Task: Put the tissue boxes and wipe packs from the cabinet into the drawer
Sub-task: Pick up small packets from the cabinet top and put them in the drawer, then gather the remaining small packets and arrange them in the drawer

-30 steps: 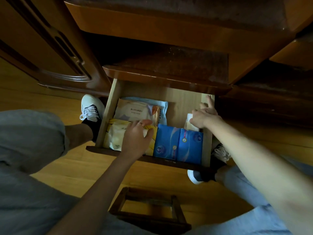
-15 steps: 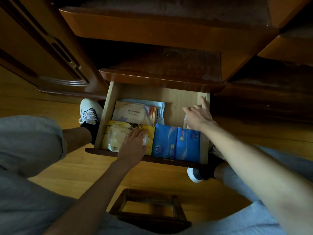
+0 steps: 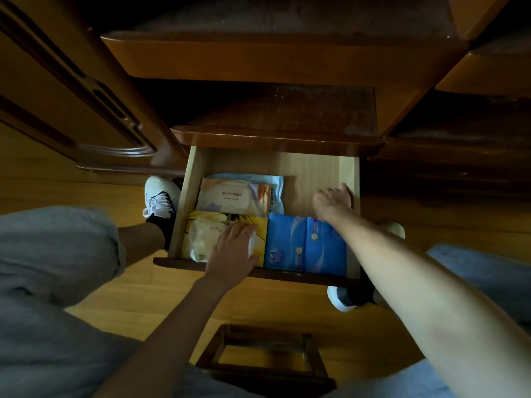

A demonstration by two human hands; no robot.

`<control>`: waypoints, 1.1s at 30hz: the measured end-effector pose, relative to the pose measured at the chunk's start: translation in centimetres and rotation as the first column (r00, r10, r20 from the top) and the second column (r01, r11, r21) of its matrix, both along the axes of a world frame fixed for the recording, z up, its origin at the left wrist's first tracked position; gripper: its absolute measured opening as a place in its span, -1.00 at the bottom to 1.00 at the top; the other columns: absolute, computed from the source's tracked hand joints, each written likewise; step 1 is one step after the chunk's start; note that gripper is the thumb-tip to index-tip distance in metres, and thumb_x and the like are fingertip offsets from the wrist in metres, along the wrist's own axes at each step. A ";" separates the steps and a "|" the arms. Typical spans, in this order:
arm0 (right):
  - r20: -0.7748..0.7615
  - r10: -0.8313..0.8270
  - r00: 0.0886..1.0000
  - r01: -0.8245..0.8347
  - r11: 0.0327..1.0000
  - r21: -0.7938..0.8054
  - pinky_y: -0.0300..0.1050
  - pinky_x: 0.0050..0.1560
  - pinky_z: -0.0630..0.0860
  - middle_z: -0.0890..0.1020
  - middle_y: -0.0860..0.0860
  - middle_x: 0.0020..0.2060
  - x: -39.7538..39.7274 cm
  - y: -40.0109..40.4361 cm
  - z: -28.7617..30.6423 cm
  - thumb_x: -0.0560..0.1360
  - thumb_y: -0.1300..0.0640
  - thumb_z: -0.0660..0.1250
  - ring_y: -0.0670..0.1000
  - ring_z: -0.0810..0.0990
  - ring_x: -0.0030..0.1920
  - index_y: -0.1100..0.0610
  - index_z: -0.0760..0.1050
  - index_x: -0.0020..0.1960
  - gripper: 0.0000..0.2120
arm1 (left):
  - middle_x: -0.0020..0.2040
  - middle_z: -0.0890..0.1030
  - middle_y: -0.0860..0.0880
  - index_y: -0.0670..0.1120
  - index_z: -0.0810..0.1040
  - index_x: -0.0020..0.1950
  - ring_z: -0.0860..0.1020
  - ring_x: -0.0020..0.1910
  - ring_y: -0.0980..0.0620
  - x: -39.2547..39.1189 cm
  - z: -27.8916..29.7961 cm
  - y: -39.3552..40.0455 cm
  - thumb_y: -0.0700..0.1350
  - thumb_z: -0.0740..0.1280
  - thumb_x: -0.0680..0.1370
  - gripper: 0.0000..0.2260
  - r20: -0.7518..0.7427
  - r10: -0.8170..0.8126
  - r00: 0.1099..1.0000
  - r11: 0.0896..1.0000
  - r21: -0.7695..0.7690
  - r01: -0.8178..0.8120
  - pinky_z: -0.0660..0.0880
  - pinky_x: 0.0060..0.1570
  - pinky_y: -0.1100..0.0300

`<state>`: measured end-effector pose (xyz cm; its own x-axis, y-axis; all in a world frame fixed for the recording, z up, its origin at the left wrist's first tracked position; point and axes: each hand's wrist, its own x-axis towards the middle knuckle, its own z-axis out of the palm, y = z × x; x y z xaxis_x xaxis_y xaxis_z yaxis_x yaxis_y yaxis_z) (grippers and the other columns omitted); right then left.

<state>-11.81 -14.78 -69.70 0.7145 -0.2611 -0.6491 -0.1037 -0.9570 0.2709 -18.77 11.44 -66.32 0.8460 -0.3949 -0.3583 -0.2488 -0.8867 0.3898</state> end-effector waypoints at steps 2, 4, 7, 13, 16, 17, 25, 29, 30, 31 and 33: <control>0.010 0.011 1.000 -0.011 1.000 -0.003 0.14 0.49 0.22 0.59 0.11 0.28 -0.2 0.0 -0.3 0.64 0.10 0.22 0.12 0.53 0.31 0.13 0.47 0.39 -0.65 | 0.46 0.38 0.01 0.02 0.33 0.53 0.29 0.48 -0.04 -0.1 -0.1 -0.1 0.01 0.44 0.51 -0.39 0.008 0.010 1.000 1.000 0.003 -0.010 0.46 0.26 -0.02; 0.019 0.057 0.998 -0.057 0.998 -0.038 0.13 0.47 0.23 0.62 0.10 0.23 -0.3 -0.3 -0.5 0.64 0.08 0.22 0.10 0.57 0.26 0.14 0.48 0.37 -0.66 | 0.45 0.38 0.00 0.02 0.34 0.52 0.31 0.47 -0.04 -0.1 -0.1 -0.1 0.01 0.45 0.51 -0.39 0.012 0.010 1.000 1.000 0.006 -0.010 0.47 0.25 -0.02; 0.004 0.113 0.994 -0.112 0.992 -0.061 0.16 0.54 0.06 0.68 0.07 0.12 -0.1 -0.9 -0.7 0.64 0.04 0.19 0.06 0.60 0.20 0.13 0.50 0.35 -0.65 | 0.45 0.39 0.01 0.02 0.34 0.52 0.31 0.46 -0.04 0.1 -0.1 -0.1 0.02 0.45 0.51 -0.40 -0.003 0.013 1.000 1.000 0.012 -0.013 0.48 0.22 -0.03; 0.023 0.123 0.992 -0.121 0.991 -0.048 0.24 0.54 -0.29 0.47 0.16 0.47 -0.7 -1.7 0.3 0.63 -0.33 -0.05 0.14 0.31 0.54 0.11 0.01 0.66 -0.25 | 0.46 0.36 0.03 0.05 0.34 0.51 0.31 0.45 -0.04 0.4 0.1 -0.3 0.06 0.40 0.53 -0.43 -0.048 0.028 0.998 1.000 0.010 -0.028 0.46 0.22 -0.09; 0.129 0.117 0.985 -0.118 0.993 0.001 0.26 0.53 -0.34 0.26 0.14 0.59 -1.7 -0.7 2.8 0.65 -0.29 -0.08 0.14 0.06 0.63 0.09 -0.15 0.67 -0.26 | 0.48 0.35 0.01 0.04 0.33 0.53 0.30 0.46 -0.08 0.5 0.1 -0.3 0.08 0.37 0.54 -0.43 -0.069 0.014 0.997 1.000 0.024 -0.013 0.43 0.27 -0.12; 0.161 0.128 0.979 -0.135 0.990 0.035 0.26 0.54 -0.33 0.26 0.14 0.59 -2.1 -0.3 3.9 0.66 -0.23 -0.04 0.12 0.04 0.64 0.07 -0.12 0.67 -0.30 | 0.49 0.35 -0.01 0.02 0.32 0.54 0.29 0.47 -0.11 0.6 0.1 -0.3 0.09 0.37 0.54 -0.42 -0.081 0.006 0.997 1.000 0.027 -0.004 0.41 0.30 -0.13; 0.348 -0.006 0.937 -0.119 0.935 0.334 0.13 0.45 0.30 0.39 0.03 0.51 -6.7 -0.7 14.8 0.63 -0.08 0.25 0.09 0.30 0.52 -0.05 0.32 0.54 -0.50 | 0.59 0.21 -0.10 -0.03 0.15 0.62 0.18 0.57 -0.18 2.7 6.1 -0.9 0.11 0.36 0.59 -0.32 -0.060 -0.146 0.987 0.989 -0.022 0.145 0.34 0.42 -0.13; 0.448 -0.050 0.893 -0.149 0.905 0.398 0.10 0.30 0.43 0.47 -0.05 0.44 -7.7 -1.5 21.8 0.63 -0.06 0.25 0.03 0.38 0.45 -0.09 0.45 0.43 -0.62 | 0.40 0.51 -0.09 -0.04 0.42 0.48 0.49 0.38 -0.12 4.2 13.2 -1.4 0.14 0.30 0.60 -0.51 0.027 -0.224 0.974 0.975 0.007 0.224 0.46 0.29 -0.02; 0.498 -0.054 0.865 -0.178 0.896 0.407 0.07 0.25 0.45 0.51 -0.08 0.40 -7.7 -1.5 23.7 0.64 -0.06 0.24 0.00 0.41 0.42 -0.10 0.49 0.39 -0.66 | 0.36 0.56 -0.07 0.01 0.45 0.46 0.54 0.32 -0.09 4.6 15.4 -1.5 0.15 0.30 0.59 -0.53 0.075 -0.242 0.967 0.970 0.017 0.241 0.50 0.25 0.01; 0.561 -0.061 0.825 -0.213 0.888 0.409 0.02 0.20 0.46 0.55 -0.12 0.36 -7.6 -1.4 25.8 0.64 -0.07 0.24 -0.04 0.45 0.39 -0.13 0.52 0.35 -0.70 | 0.32 0.61 -0.03 0.09 0.48 0.44 0.58 0.27 -0.06 5.2 18.0 -1.5 0.17 0.31 0.58 -0.56 0.139 -0.247 0.959 0.969 0.022 0.247 0.53 0.19 0.05; 0.715 -0.062 0.696 -0.302 0.879 0.370 -0.13 0.06 0.47 0.60 -0.21 0.24 -7.0 -1.2 30.2 0.64 -0.06 0.24 -0.13 0.51 0.27 -0.18 0.56 0.26 -0.76 | 0.21 0.67 0.06 0.19 0.52 0.37 0.64 0.16 0.01 6.6 23.4 -1.7 0.18 0.31 0.58 -0.64 0.336 -0.223 0.915 0.971 -0.008 0.239 0.57 0.04 0.11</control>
